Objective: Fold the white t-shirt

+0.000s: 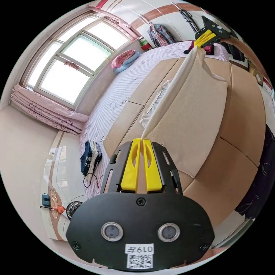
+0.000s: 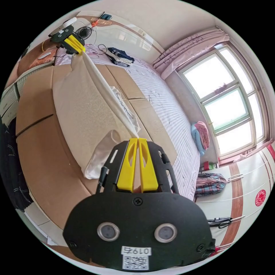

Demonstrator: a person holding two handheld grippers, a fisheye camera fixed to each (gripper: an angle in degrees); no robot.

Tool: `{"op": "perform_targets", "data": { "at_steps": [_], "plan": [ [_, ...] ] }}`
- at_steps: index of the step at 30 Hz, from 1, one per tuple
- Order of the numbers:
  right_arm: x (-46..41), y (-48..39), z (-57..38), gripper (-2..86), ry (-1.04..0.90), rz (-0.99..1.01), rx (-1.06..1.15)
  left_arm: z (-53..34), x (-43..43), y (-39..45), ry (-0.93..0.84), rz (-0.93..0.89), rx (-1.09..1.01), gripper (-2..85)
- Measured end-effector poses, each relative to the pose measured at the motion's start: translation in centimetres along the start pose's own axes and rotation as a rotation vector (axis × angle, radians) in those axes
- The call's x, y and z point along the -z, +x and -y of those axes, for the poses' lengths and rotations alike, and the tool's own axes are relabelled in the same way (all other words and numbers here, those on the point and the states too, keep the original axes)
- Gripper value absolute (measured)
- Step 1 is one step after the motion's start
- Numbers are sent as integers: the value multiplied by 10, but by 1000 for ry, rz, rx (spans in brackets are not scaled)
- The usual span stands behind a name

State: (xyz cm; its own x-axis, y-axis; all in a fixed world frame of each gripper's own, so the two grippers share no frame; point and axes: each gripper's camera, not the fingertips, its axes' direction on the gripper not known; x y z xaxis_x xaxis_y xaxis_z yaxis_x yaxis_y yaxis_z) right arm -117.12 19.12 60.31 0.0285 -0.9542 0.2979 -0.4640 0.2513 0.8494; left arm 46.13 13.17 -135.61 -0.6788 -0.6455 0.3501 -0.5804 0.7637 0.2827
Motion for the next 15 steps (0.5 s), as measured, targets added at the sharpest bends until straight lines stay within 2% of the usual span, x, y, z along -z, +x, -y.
{"op": "perform_targets", "data": {
  "at_steps": [5, 15],
  "plan": [
    [-43, 97, 56, -9, -40, 78, -28, 62, -67, -52, -88, -75, -13, 5],
    [-114, 223, 137, -9, -195, 263, -64, 165, -202, -133, -318, -268, -35, 5]
  ]
}}
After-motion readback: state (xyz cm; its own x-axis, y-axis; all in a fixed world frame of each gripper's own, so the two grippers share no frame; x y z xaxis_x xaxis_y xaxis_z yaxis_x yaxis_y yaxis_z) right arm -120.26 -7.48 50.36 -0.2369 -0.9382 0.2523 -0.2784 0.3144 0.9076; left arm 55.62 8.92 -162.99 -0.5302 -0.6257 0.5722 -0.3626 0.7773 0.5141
